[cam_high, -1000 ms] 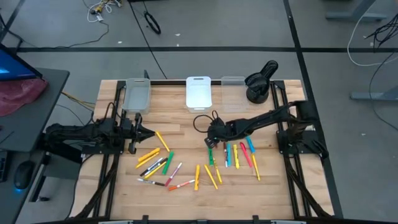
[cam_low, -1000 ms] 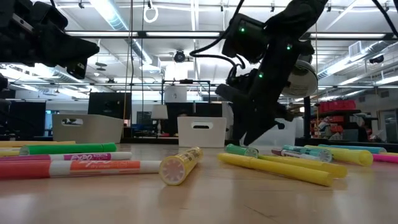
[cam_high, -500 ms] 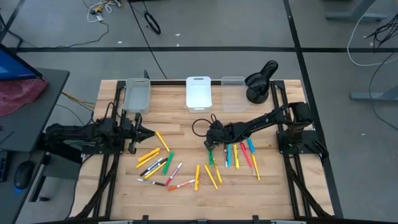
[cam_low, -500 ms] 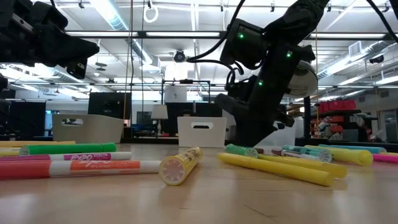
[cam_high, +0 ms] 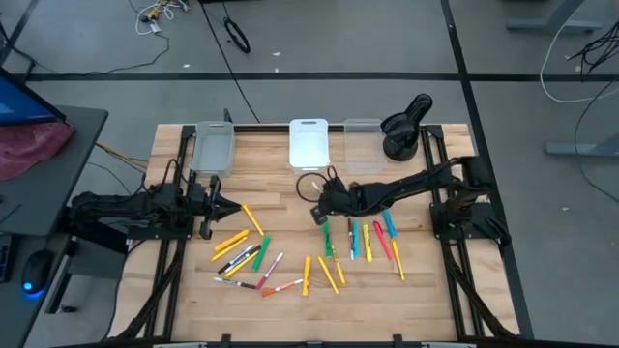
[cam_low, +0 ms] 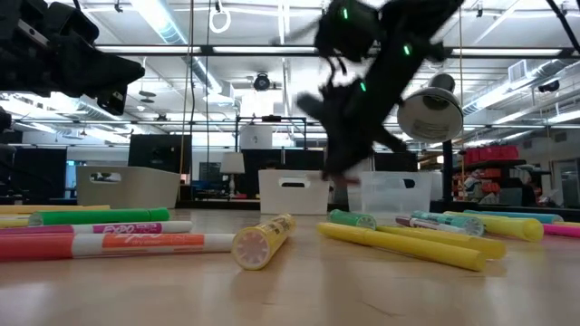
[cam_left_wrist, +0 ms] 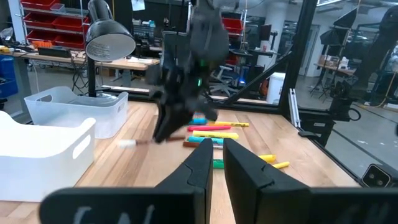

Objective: Pick & Place Markers
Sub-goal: Put the brown erase marker into the white bin

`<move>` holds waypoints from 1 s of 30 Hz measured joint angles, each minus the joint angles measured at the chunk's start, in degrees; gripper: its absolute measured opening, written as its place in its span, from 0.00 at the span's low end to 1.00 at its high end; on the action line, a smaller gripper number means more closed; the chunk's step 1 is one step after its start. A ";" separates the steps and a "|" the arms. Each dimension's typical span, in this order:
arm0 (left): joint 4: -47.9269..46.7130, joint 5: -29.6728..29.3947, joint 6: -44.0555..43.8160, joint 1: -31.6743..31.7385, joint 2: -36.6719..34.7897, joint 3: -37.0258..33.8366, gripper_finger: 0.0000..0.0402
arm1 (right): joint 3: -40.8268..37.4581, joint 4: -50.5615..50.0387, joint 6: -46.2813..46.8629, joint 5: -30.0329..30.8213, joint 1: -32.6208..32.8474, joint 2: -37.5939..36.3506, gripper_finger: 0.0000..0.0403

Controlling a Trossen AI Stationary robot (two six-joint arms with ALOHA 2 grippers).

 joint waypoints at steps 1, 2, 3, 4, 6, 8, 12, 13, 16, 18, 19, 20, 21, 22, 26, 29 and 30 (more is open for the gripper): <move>0.00 0.00 0.00 -0.02 0.00 0.00 0.10 | 1.52 -0.16 -1.42 -0.02 -0.34 -0.59 0.04; 0.00 0.00 0.00 0.00 0.00 0.00 0.10 | 3.43 -0.40 -3.02 -0.15 -0.74 -1.02 0.03; 0.00 0.00 0.00 0.00 0.00 0.00 0.10 | 5.48 -0.56 -4.60 -0.46 -1.39 -1.45 0.03; 0.00 0.00 0.00 0.00 0.00 0.00 0.10 | 7.78 -0.98 -5.97 -0.94 -2.34 -1.72 0.03; 0.00 0.00 0.00 -0.01 0.00 0.00 0.10 | 12.72 -2.72 -7.71 -2.93 -4.89 -1.91 0.03; 0.00 0.00 0.00 0.00 -0.01 0.01 0.10 | 17.14 -4.77 -9.19 -6.44 -8.38 -1.68 0.03; 0.00 0.00 0.00 -0.01 -0.02 0.00 0.10 | 23.91 -8.86 -10.72 -12.47 -16.42 -0.43 0.03; 0.00 0.00 0.00 -0.02 0.00 0.00 0.10 | 25.02 -9.60 -10.54 -14.33 -18.45 -0.03 0.03; 0.00 0.00 0.00 0.00 0.00 0.00 0.10 | 26.64 -10.81 -8.60 -20.78 -23.63 1.57 0.03; 0.00 0.00 0.00 -0.01 0.00 0.00 0.10 | 26.96 -10.95 -7.68 -24.10 -25.94 3.25 0.03; 0.00 0.00 0.00 0.00 0.00 0.01 0.10 | 26.96 -10.97 -7.36 -25.21 -26.76 4.08 0.03; 0.00 -0.01 0.00 -0.01 -0.01 0.00 0.10 | 26.96 -11.24 -6.88 -25.95 -27.34 4.97 0.03; 0.00 -0.01 0.00 -0.02 -0.02 0.00 0.10 | 26.96 -11.02 -6.41 -26.48 -27.75 5.89 0.03; 0.00 0.00 0.00 0.00 0.00 0.00 0.10 | 26.96 -10.79 -6.03 -26.74 -28.04 6.83 0.03; 0.00 -0.02 0.00 0.00 0.00 0.00 0.10 | 26.96 -9.31 -4.95 -27.92 -28.11 10.87 0.03; 0.00 -0.01 0.00 -0.01 -0.01 0.01 0.10 | 26.96 -6.98 -3.89 -28.17 -28.43 13.70 0.03; 0.00 0.00 0.00 -0.02 -0.01 0.00 0.10 | 26.96 -5.66 -3.61 -28.15 -28.70 14.65 0.03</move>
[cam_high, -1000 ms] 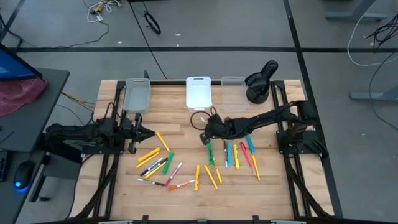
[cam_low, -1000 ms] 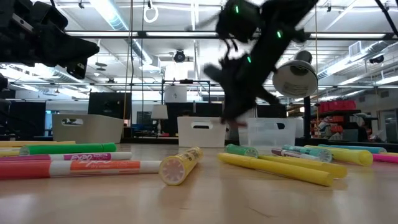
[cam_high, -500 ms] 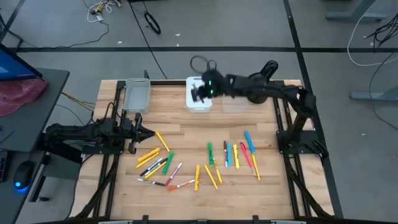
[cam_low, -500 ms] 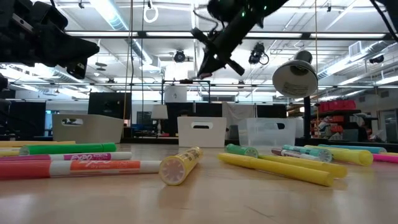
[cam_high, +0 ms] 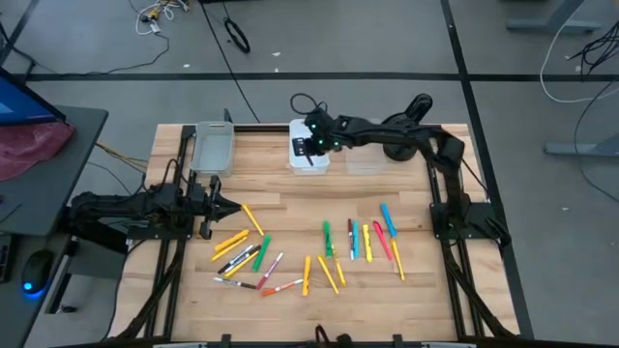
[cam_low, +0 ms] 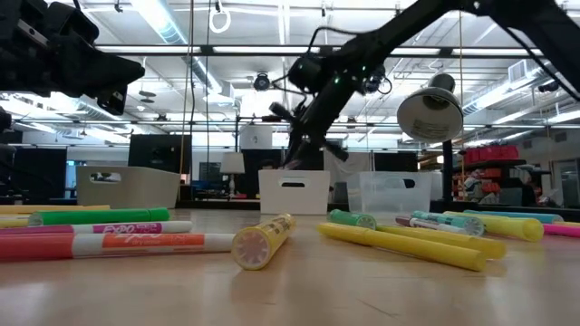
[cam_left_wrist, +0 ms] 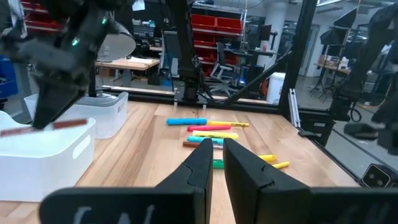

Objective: Pick & Place Markers
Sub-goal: Put the brown erase marker into the white bin, then put the yellow marker into the gray bin

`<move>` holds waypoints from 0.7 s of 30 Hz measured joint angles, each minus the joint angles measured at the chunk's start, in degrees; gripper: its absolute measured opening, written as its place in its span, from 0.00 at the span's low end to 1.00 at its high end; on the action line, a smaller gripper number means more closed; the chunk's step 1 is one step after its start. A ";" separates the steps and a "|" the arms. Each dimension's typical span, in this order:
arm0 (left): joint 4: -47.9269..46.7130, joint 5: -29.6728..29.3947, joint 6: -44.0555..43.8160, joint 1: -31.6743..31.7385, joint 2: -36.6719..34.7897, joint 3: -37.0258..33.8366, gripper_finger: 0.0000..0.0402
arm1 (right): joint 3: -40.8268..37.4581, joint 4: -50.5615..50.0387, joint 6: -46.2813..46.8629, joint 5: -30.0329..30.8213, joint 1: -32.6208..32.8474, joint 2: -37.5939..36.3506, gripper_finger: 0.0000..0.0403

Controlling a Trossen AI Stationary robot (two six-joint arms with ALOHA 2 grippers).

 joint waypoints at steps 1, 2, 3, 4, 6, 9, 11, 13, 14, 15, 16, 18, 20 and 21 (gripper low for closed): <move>0.00 -0.01 0.00 0.01 0.01 0.00 0.10 | 0.00 1.04 0.02 0.14 -0.33 0.86 0.03; 0.00 -0.02 0.00 0.02 0.01 0.00 0.10 | 0.00 2.13 0.02 0.49 -0.57 1.69 0.03; 0.00 0.00 0.00 0.01 0.01 0.00 0.10 | 0.00 3.24 0.01 0.63 -0.86 2.40 0.03; 0.00 0.00 0.00 0.02 -0.01 0.00 0.10 | 0.00 4.13 -0.01 0.96 -1.05 2.98 0.03; 0.00 0.00 0.02 0.02 0.01 0.00 0.10 | 0.00 5.56 -0.31 2.20 -1.23 3.97 0.03; -0.02 0.00 0.02 0.00 0.01 0.00 0.10 | 0.00 5.12 -1.92 4.53 -1.23 4.11 0.03; 0.00 -0.04 0.00 0.01 -0.01 0.00 0.10 | 0.09 5.56 -2.13 4.59 -1.23 3.99 0.04; 0.00 0.00 0.02 0.00 0.01 0.00 0.10 | 0.09 5.25 -2.51 4.66 -1.23 3.98 0.04; 0.00 0.00 0.00 0.02 -0.01 0.00 0.10 | 0.09 4.86 -2.70 4.66 -1.23 4.00 0.05; 0.00 -0.02 0.00 0.01 -0.01 0.00 0.10 | 0.09 4.59 -2.88 4.68 -1.23 4.00 0.05; 0.00 0.01 0.02 0.00 0.01 0.00 0.10 | 0.09 4.38 -3.00 4.70 -1.23 4.00 0.05; 0.00 -0.02 0.00 0.02 0.00 0.02 0.10 | 0.09 3.36 -3.03 4.93 -1.23 4.00 0.05; 0.00 0.00 0.00 0.02 -0.01 0.00 0.10 | 0.09 3.06 -3.27 5.82 -1.18 4.00 0.05; 0.00 0.00 0.00 0.01 0.01 0.01 0.10 | 0.09 3.14 -3.82 6.47 -1.18 4.00 0.05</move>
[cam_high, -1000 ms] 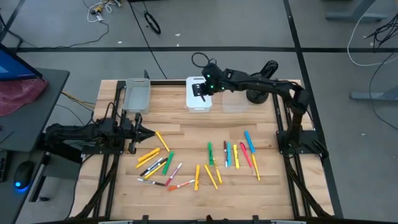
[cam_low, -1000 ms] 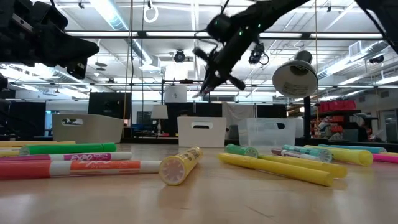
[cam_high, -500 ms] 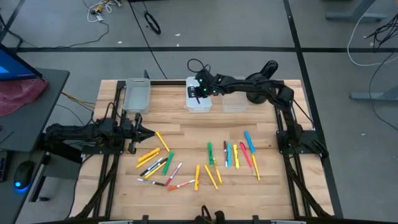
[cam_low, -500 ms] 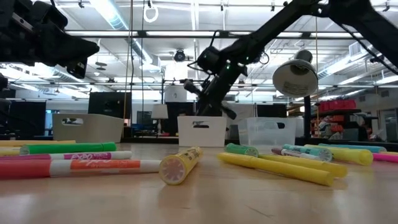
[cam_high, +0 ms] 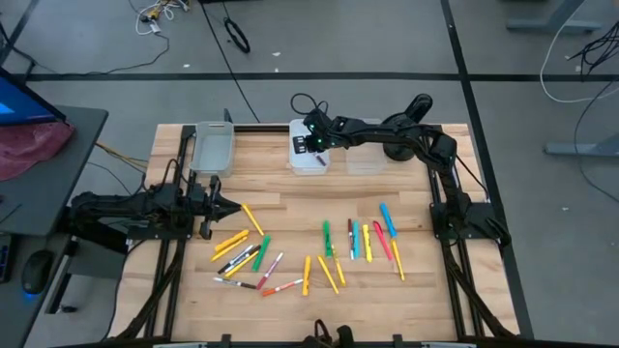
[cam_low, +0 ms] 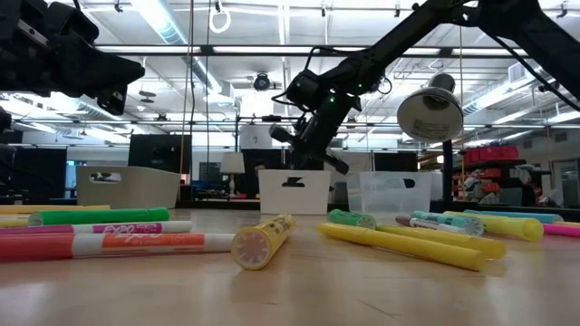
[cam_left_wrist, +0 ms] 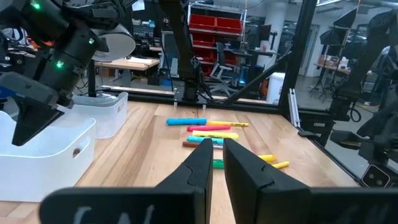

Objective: Pick & Place Markers
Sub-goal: Put the yellow marker into the gray bin

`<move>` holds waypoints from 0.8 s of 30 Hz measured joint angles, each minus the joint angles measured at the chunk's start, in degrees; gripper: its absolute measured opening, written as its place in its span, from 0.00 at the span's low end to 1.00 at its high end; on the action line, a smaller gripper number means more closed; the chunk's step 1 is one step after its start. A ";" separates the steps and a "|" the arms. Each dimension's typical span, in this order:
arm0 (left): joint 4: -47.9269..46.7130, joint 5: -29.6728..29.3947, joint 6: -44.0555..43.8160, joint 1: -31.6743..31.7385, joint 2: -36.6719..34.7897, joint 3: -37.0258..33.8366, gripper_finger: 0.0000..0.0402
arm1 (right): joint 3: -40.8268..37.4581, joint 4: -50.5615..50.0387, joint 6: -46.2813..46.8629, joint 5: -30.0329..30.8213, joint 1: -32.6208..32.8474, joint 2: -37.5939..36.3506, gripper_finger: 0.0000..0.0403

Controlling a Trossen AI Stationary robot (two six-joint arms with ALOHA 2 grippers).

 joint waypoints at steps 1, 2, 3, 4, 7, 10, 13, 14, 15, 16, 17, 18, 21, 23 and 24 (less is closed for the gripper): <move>0.00 -0.02 0.00 0.01 0.00 -0.01 0.10 | 0.00 0.10 -0.84 0.51 0.00 0.00 0.06; 0.00 0.00 0.02 -0.01 -0.01 -0.01 0.10 | 0.00 0.30 -1.84 0.67 0.00 -0.04 0.06; 0.00 0.00 0.01 0.00 0.00 -0.01 0.10 | -0.02 0.48 -3.29 0.91 0.01 -0.25 0.06; 0.00 -0.01 0.01 0.00 -0.02 -0.01 0.10 | -0.04 0.82 -5.14 1.21 0.15 -0.63 0.06; 0.00 0.00 0.02 0.01 -0.02 -0.01 0.10 | -0.04 2.02 -9.64 1.70 0.94 -2.73 0.06; 0.00 0.00 0.02 0.00 -0.01 -0.01 0.10 | -0.04 1.55 -13.56 5.30 3.47 -5.23 0.06; -0.01 0.00 0.01 0.01 0.00 -0.01 0.10 | -0.07 1.18 -17.53 11.59 7.82 -8.84 0.06; -0.01 -0.02 0.01 0.01 -0.01 0.00 0.10 | -0.07 1.55 -19.23 13.90 9.71 -10.01 0.06; 0.00 0.00 0.01 -0.01 0.00 -0.01 0.10 | -0.04 1.57 -20.82 16.08 11.64 -11.14 0.06; 0.00 0.00 0.00 0.01 0.00 -0.01 0.10 | -0.04 1.43 -22.51 18.26 13.69 -12.01 0.06; 0.00 -0.01 0.00 0.00 -0.01 -0.01 0.10 | -0.04 1.35 -24.13 20.08 15.86 -12.71 0.06; 0.00 -0.02 0.00 0.01 0.00 0.01 0.10 | -0.04 1.24 -25.60 21.64 18.11 -13.26 0.06; 0.00 0.00 0.00 0.01 0.00 -0.01 0.10 | -0.04 0.70 -29.73 25.19 24.88 -14.53 0.06; 0.00 -0.02 0.00 0.01 0.00 -0.01 0.10 | -0.04 0.10 -31.78 27.31 29.45 -14.69 0.06; 0.00 -0.01 0.00 0.01 0.00 0.00 0.10 | -0.04 -0.62 -32.16 28.14 31.54 -14.67 0.06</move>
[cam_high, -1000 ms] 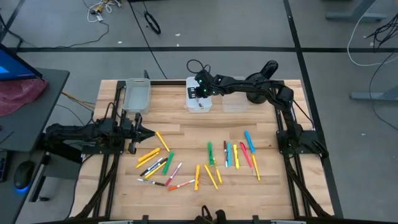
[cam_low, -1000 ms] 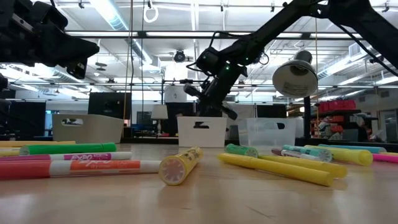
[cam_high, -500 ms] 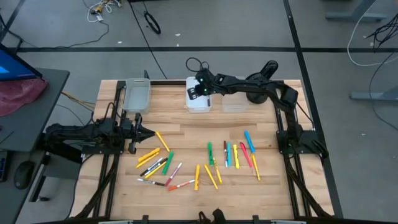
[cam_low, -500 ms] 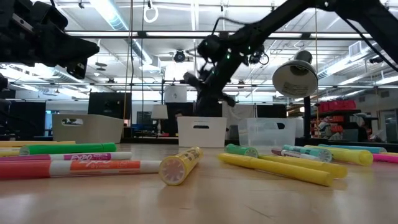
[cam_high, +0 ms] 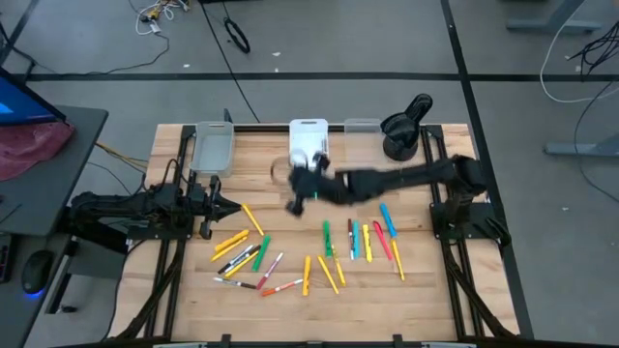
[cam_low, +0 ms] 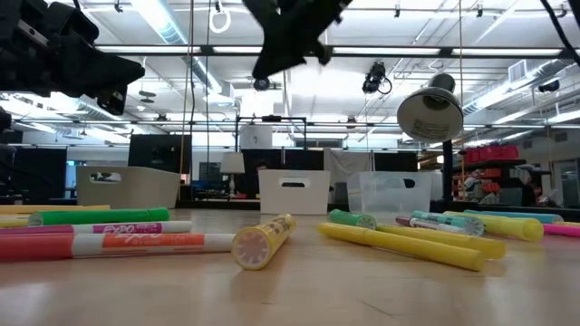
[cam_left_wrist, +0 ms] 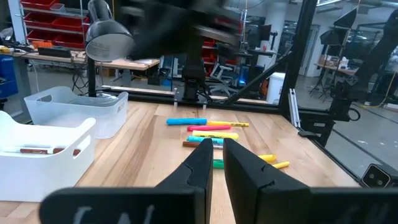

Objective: Pick & Place Markers
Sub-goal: Put the yellow marker into the gray bin

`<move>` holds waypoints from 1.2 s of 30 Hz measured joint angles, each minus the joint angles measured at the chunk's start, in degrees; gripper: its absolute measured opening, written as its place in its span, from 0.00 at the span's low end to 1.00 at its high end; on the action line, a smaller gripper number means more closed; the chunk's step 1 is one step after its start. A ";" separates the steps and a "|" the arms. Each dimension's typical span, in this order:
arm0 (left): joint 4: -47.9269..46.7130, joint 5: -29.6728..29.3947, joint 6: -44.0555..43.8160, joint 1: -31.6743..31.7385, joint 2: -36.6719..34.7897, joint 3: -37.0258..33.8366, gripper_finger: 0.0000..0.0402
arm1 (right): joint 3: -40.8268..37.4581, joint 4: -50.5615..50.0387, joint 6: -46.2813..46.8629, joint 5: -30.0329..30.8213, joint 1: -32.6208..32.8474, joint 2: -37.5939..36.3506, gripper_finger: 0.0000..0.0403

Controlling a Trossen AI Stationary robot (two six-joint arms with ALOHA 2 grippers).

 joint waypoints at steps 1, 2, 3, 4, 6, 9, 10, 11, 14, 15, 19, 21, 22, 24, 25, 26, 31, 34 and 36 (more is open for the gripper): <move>0.00 0.00 0.00 0.00 -0.01 -0.01 0.10 | 0.00 -1.05 -0.09 1.00 1.97 0.04 0.06; 0.00 0.01 0.00 0.00 0.00 0.01 0.10 | 0.00 -2.21 0.02 2.31 4.22 0.04 0.06; 0.00 -0.01 0.00 -0.02 0.00 -0.01 0.10 | 0.00 -3.47 0.64 3.86 6.17 0.04 0.06; 0.10 0.01 0.02 0.00 0.00 -0.01 0.10 | -0.05 -4.97 1.92 5.83 8.12 0.04 0.06; 1.09 0.01 -0.02 0.00 0.00 -0.01 0.10 | -1.14 -7.20 4.79 10.86 11.74 0.04 0.06; 3.41 -0.20 -0.19 -0.01 0.00 -0.01 0.10 | -3.55 -11.42 9.66 17.61 16.20 0.04 0.06; 5.33 -0.92 0.16 -0.01 0.00 -0.01 0.10 | -4.62 -12.68 11.03 18.74 17.16 0.04 0.06; 7.39 -1.73 0.31 -0.02 -0.02 -0.01 0.10 | -6.08 -13.28 12.44 19.04 17.91 0.03 0.06; 8.22 -1.80 3.08 -0.10 0.67 0.25 0.10 | -10.85 -14.01 17.56 17.38 19.04 0.20 0.06; 6.89 -1.76 4.03 -0.11 1.72 0.63 0.10 | -12.19 -13.56 19.23 17.15 19.17 0.20 0.06; 0.76 -2.40 4.96 -0.09 9.35 3.90 0.10 | -17.76 -10.72 23.07 16.63 19.00 0.14 0.06; -2.12 -2.41 4.75 -0.08 14.49 6.38 0.10 | -19.97 -7.39 23.19 16.47 18.35 0.15 0.06; -3.68 -2.41 4.57 -0.09 17.42 7.89 0.10 | -20.94 -5.62 23.14 16.49 17.97 0.15 0.06; -7.85 -2.67 4.61 -0.09 23.55 11.37 0.10 | -22.73 -2.45 22.28 16.48 17.24 0.15 0.06; -9.74 -3.11 4.53 -0.09 26.74 13.03 0.10 | -23.54 -0.47 21.56 16.49 16.86 0.15 0.06; -10.31 -3.33 4.06 -0.09 30.15 14.49 0.10 | -24.33 1.77 20.69 16.52 16.59 0.15 0.06; -15.35 -3.48 2.75 -0.07 46.49 21.96 0.10 | -26.17 6.63 15.98 16.18 16.04 0.15 0.06; -21.10 -3.83 4.28 -0.07 55.40 26.13 0.12 | -26.32 6.56 13.83 16.04 16.06 0.15 0.06; -24.77 -4.40 5.94 -0.07 60.60 28.75 0.16 | -26.32 6.72 12.80 16.04 16.08 0.15 0.06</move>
